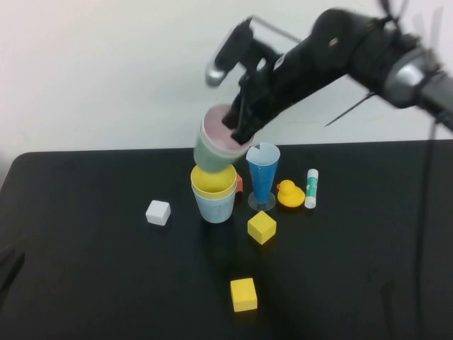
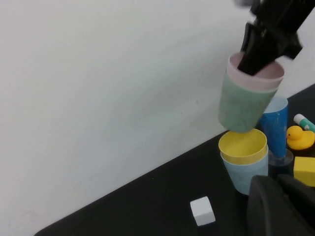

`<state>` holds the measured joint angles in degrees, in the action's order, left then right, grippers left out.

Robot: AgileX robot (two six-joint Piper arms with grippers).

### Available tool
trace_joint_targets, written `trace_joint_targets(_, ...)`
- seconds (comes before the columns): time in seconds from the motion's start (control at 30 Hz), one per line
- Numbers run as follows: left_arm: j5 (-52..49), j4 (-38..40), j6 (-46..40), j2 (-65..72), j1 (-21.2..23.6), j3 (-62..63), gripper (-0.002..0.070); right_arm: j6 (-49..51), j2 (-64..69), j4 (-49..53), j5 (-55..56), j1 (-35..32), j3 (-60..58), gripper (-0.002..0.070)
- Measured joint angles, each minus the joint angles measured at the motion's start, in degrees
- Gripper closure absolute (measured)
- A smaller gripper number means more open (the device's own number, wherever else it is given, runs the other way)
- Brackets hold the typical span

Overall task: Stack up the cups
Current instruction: Place the green cup on the yellow cup

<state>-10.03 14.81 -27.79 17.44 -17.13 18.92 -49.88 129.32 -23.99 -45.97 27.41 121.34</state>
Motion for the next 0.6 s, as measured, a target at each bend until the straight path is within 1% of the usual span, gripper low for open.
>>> trace_joint_targets(0.07, -0.3, 0.0, 0.0, 0.0, 0.0, 0.0, 0.0673, 3.4, 3.7, 3.8, -3.3, 0.5, 4.2, 0.0628)
trace_joint_targets(0.17, -0.3, 0.0, 0.0, 0.0, 0.0, 0.0, 0.0673, 5.9, 7.2, 6.9, -6.7, 0.8, 7.8, 0.0628)
trace_joint_targets(0.47, -0.3, 0.0, 0.0, 0.0, 0.0, 0.0, 0.0673, 3.4, 9.3, 7.1, -7.7, 0.8, 8.9, 0.0620)
trace_joint_targets(0.53, -0.3, 0.0, 0.0, 0.0, 0.0, 0.0, 0.0673, 3.2, 9.3, 6.0, -7.2, 0.8, 9.1, 0.0585)
trace_joint_targets(0.6, -0.3, 0.0, 0.0, 0.0, 0.0, 0.0, 0.0674, 3.0, 9.3, 5.0, -6.8, 0.8, 9.6, 0.0511)
